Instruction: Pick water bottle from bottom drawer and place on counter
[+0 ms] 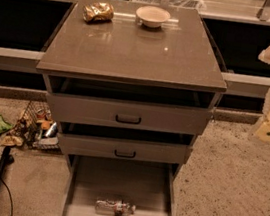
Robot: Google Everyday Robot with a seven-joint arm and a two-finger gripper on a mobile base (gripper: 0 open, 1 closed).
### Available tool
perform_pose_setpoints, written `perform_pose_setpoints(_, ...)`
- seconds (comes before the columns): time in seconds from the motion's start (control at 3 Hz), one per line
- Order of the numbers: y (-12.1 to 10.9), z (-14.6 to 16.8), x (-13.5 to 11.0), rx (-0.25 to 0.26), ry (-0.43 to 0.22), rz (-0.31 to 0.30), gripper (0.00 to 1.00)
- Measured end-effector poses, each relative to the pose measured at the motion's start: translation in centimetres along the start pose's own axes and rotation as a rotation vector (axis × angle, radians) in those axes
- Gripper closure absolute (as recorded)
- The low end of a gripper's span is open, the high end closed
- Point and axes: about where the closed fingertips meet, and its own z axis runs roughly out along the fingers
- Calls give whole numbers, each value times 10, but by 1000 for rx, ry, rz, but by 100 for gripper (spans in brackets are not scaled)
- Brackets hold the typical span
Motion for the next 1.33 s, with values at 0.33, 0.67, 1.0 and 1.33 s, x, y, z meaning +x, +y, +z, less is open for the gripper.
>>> perform_pose_setpoints(0.33,0,0,0,0,0,0,0)
perform_pose_setpoints(0.67,5,27,-11,-20,-67,-48,0)
perform_pose_setpoints(1.0,19,76,-37,-62,-154,-133,0)
perform_pose_setpoints(1.33,38,130,-64,-133,-236,-181,0)
